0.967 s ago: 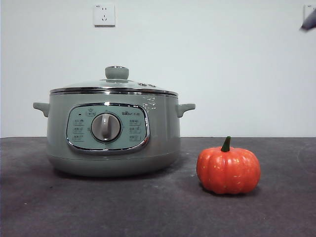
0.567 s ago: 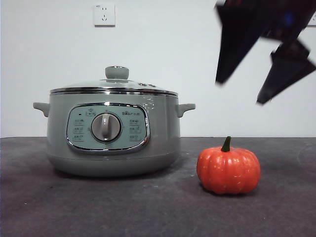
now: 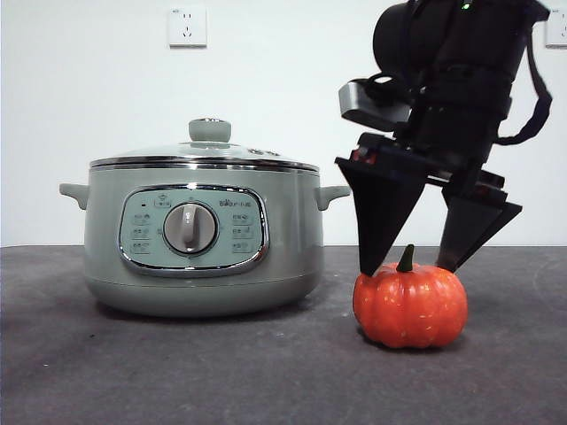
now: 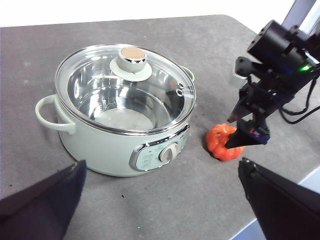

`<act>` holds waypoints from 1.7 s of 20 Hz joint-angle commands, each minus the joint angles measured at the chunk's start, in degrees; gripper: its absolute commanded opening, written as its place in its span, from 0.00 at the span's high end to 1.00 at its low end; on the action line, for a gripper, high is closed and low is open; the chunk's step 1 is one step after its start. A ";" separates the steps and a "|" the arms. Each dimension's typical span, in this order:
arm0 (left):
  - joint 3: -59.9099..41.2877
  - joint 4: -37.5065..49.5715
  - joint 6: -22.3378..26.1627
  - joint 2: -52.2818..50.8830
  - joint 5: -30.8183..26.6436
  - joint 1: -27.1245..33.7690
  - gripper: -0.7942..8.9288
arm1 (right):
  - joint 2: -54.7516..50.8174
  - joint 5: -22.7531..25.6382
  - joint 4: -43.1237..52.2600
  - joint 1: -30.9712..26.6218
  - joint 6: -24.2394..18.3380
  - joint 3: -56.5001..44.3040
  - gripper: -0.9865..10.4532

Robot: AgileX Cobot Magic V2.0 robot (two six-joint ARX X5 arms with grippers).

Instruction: Pick up the pumpkin,open the lid,put the pumpkin in the pot,close the lid

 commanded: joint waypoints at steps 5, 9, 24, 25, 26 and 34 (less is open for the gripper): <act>-0.07 0.33 -0.39 -0.11 0.13 0.04 0.11 | 2.73 0.37 1.40 0.48 1.49 0.04 0.30; -0.07 0.33 -0.39 -0.11 0.13 0.04 0.11 | 4.74 0.35 1.44 0.76 2.01 0.04 0.31; -0.07 0.55 -0.39 -0.09 0.02 0.04 0.11 | 4.90 1.44 0.33 0.74 4.39 0.04 0.93; -0.07 1.07 -0.39 0.44 0.02 0.04 0.11 | 3.80 1.49 -0.15 0.72 4.39 0.04 0.93; -0.07 1.53 -0.50 1.05 0.04 0.00 0.11 | 2.21 1.60 -0.52 0.72 4.39 0.04 0.93; 4.46 10.71 -1.25 15.56 0.00 -4.44 0.11 | -18.73 1.57 -0.92 0.72 4.44 0.04 0.93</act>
